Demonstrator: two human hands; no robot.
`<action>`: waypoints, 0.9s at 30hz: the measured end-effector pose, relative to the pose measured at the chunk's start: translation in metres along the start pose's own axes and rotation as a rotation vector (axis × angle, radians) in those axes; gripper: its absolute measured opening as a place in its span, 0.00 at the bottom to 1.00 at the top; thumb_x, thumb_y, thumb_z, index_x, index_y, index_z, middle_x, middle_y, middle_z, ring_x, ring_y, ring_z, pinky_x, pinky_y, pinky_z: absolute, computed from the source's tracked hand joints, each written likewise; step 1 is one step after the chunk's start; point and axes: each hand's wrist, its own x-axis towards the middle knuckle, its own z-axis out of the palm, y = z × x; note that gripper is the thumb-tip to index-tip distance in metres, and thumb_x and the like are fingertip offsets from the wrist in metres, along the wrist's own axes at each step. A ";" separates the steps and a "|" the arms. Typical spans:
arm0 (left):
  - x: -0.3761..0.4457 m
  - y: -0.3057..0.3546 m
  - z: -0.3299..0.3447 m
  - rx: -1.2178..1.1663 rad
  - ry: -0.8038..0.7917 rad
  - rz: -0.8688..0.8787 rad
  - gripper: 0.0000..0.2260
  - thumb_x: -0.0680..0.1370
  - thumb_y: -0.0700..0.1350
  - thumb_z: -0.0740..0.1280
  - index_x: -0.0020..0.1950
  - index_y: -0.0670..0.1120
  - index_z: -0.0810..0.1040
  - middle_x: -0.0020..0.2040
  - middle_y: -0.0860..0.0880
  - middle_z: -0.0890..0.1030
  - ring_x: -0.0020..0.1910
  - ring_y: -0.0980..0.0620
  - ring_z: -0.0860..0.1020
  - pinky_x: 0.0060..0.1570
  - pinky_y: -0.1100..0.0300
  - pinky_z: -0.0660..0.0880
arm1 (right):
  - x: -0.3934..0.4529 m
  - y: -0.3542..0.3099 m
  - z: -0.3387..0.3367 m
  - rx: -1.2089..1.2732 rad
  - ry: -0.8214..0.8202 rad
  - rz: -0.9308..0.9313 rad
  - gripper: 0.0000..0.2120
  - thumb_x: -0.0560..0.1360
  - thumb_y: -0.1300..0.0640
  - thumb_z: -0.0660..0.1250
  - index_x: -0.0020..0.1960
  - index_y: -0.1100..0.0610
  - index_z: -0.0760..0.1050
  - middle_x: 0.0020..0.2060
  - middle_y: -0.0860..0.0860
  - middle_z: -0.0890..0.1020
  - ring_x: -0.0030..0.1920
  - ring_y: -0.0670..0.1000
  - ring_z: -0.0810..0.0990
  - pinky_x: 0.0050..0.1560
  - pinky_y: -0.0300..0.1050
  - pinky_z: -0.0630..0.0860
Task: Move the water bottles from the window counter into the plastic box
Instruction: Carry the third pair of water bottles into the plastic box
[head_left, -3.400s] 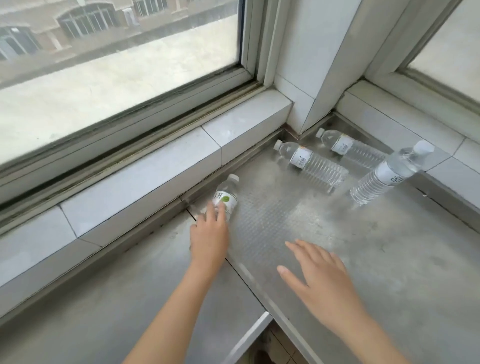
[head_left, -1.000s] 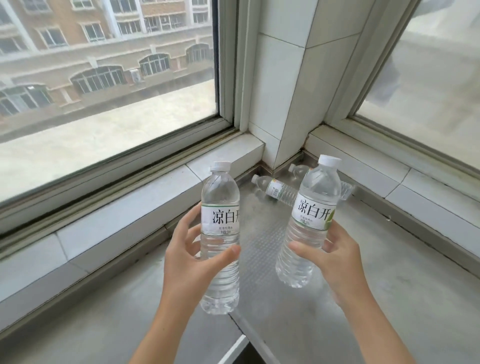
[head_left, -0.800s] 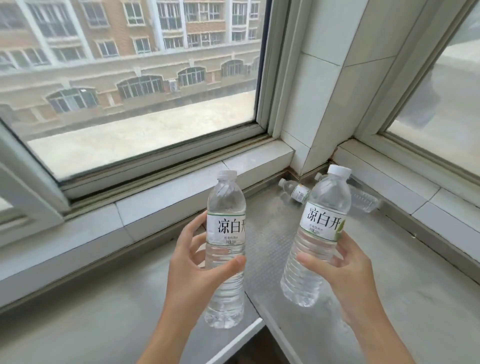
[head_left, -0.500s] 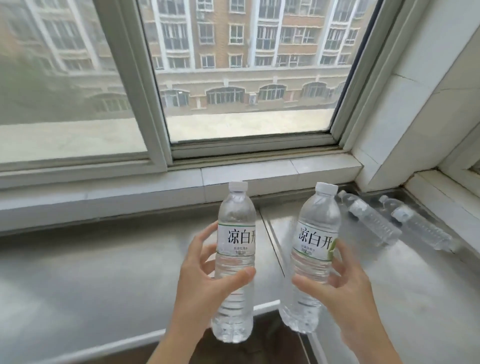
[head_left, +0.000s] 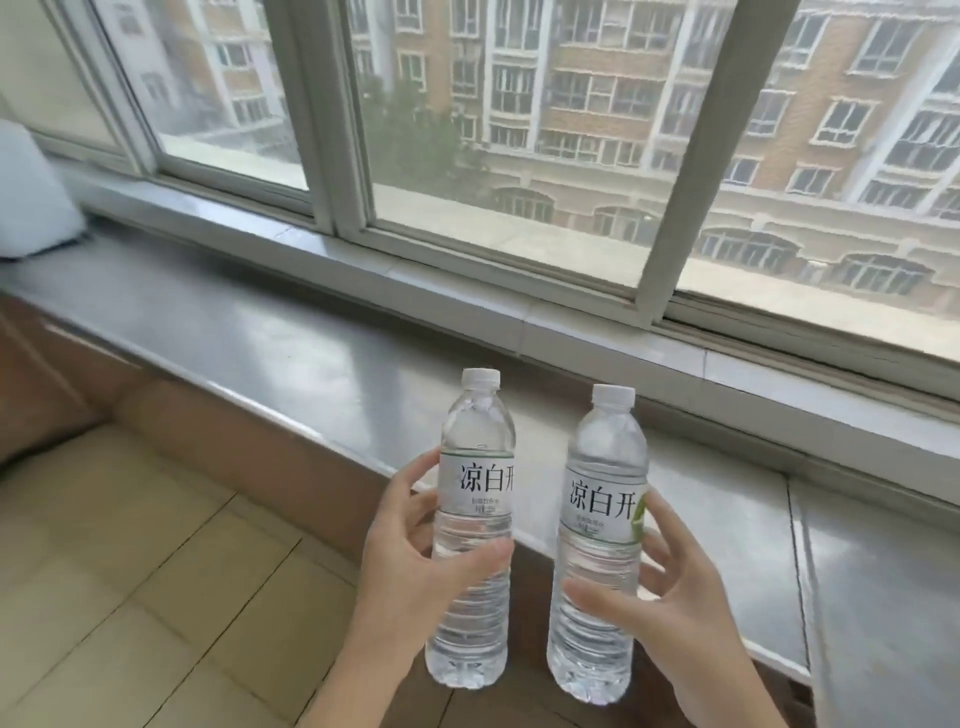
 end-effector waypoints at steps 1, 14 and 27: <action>-0.003 0.000 -0.016 -0.005 0.035 0.003 0.40 0.52 0.50 0.83 0.60 0.69 0.73 0.55 0.52 0.83 0.51 0.53 0.84 0.53 0.47 0.80 | 0.002 -0.001 0.015 -0.011 -0.038 -0.003 0.51 0.53 0.62 0.83 0.66 0.35 0.64 0.54 0.39 0.79 0.46 0.40 0.83 0.42 0.39 0.76; -0.061 -0.004 -0.255 -0.045 0.425 0.031 0.38 0.55 0.49 0.81 0.62 0.67 0.72 0.55 0.53 0.83 0.51 0.55 0.83 0.51 0.52 0.79 | -0.024 -0.022 0.257 -0.108 -0.427 -0.054 0.48 0.52 0.58 0.84 0.64 0.32 0.67 0.50 0.42 0.84 0.49 0.46 0.84 0.54 0.53 0.78; -0.176 -0.016 -0.460 -0.082 0.961 0.031 0.37 0.54 0.47 0.81 0.59 0.68 0.73 0.53 0.54 0.84 0.52 0.56 0.83 0.55 0.50 0.78 | -0.093 -0.047 0.500 -0.172 -0.965 -0.174 0.45 0.56 0.64 0.81 0.67 0.40 0.69 0.50 0.48 0.85 0.46 0.50 0.85 0.44 0.47 0.80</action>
